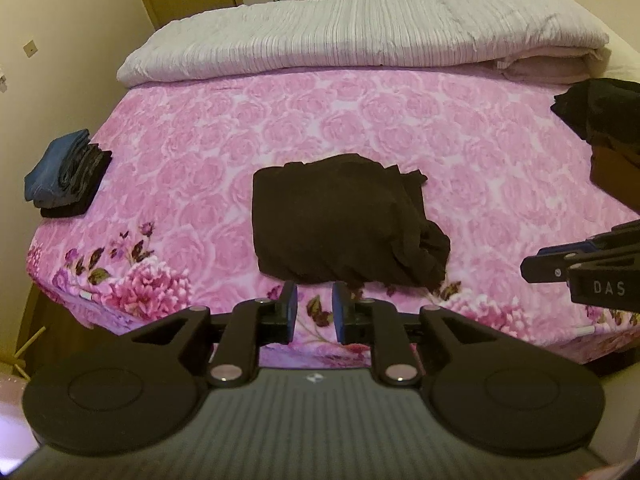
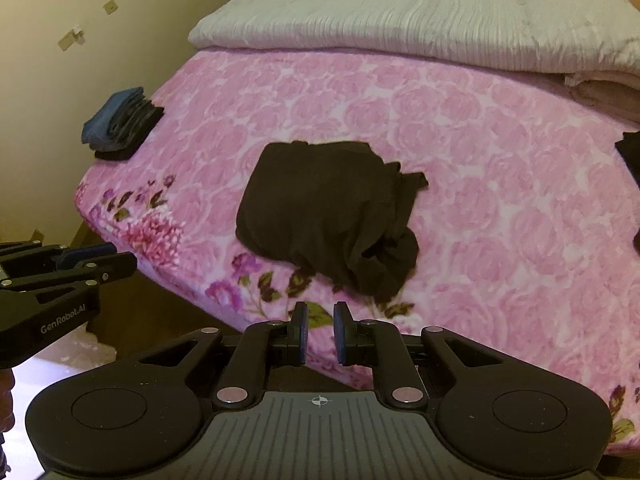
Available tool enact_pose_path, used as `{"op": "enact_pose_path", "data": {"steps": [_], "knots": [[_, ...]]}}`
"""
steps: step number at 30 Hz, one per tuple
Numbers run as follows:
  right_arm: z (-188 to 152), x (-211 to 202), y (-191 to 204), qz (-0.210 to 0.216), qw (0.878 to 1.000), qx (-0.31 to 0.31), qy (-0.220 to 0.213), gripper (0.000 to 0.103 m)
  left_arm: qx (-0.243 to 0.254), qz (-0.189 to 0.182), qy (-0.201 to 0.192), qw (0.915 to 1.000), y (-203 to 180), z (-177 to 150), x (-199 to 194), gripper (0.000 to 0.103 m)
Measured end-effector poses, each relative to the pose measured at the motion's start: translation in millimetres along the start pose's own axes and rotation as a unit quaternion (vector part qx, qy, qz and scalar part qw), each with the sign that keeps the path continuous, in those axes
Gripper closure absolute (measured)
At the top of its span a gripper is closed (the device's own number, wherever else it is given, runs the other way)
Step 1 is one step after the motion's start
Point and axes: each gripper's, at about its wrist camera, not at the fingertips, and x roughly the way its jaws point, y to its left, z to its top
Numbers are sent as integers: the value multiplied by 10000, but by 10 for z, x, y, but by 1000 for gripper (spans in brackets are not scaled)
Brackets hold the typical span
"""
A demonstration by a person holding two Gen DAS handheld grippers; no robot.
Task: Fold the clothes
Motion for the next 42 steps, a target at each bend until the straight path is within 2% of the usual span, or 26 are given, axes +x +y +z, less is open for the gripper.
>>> {"op": "enact_pose_path", "data": {"steps": [12,15,19,22,26,31,33,36,39,42], "knots": [[231,319,639,-251,9975,591,-283,89,594,-485,-159,9969,779,166,252,82],[233,400,735,-358,9957,802,-294,89,704,-629,-98,9955,899,193,373,82],[179,441,818,-511,9919,1037,-529,90,788,-860,29,9932,1023,167,589,81],[128,590,780,-561,9906,1176,-418,89,724,-1013,314,9917,1066,103,836,80],[38,929,570,-350,9850,1685,83,89,536,-1223,820,9877,1092,9,1243,76],[18,1317,163,-285,9784,2025,317,89,328,-1307,1216,9834,1003,29,1771,75],[38,1511,-73,-271,9748,2183,373,89,312,-1236,1298,9833,922,55,1943,75],[104,1764,-461,-223,9679,2485,296,89,236,-1184,1307,9841,832,113,2167,75],[164,1922,-849,-348,9611,2738,98,89,97,-1054,1436,9840,750,166,2421,75],[197,1989,-1079,-428,9603,2756,-94,90,5,-1076,1509,9827,678,225,2571,75]]}}
